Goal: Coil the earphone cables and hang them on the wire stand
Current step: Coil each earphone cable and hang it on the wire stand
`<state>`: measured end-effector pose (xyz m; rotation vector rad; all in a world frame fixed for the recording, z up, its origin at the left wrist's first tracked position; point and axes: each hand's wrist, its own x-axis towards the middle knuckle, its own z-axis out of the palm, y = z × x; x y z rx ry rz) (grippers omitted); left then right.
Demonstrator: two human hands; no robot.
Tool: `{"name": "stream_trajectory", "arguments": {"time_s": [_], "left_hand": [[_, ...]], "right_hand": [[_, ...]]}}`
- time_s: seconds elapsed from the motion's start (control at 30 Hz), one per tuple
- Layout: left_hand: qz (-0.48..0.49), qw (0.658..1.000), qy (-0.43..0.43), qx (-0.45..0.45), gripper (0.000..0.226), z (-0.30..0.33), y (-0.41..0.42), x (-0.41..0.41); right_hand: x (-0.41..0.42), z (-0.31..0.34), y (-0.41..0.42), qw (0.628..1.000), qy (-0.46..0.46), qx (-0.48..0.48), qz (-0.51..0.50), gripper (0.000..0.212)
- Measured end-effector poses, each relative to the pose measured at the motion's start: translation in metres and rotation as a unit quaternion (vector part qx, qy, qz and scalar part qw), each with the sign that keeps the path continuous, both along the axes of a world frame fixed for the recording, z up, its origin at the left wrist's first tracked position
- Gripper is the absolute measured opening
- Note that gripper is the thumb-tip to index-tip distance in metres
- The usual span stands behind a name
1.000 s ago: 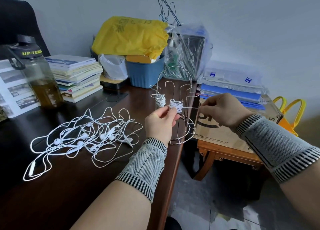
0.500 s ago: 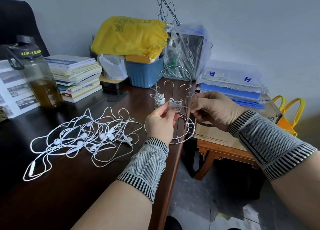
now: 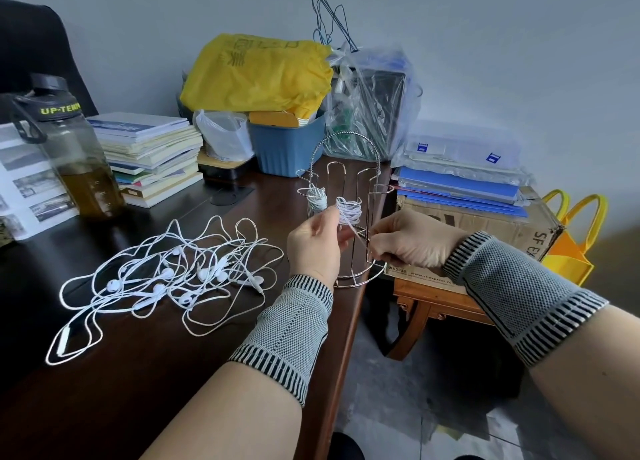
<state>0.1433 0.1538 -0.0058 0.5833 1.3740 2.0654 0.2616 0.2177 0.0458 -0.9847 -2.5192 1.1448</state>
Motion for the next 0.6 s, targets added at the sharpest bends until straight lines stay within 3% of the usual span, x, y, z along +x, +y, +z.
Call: {"name": "stream_trajectory", "arguments": {"time_s": [0.33,0.47,0.6], "left_hand": [[0.0,1.0,0.003,-0.009,0.009,0.003,-0.001,0.001],[0.009,1.0,-0.006,-0.014,0.012,0.004,0.0,0.0],[0.013,1.0,-0.016,-0.019,0.012,0.004,0.0,0.0]], "right_hand": [[0.017,-0.008,0.023,0.984,0.073,0.009,-0.162,0.025],[0.009,-0.006,0.022,0.981,0.107,0.053,-0.153,0.022],[0.008,-0.005,0.023,0.985,0.074,0.05,-0.148,0.019]]}}
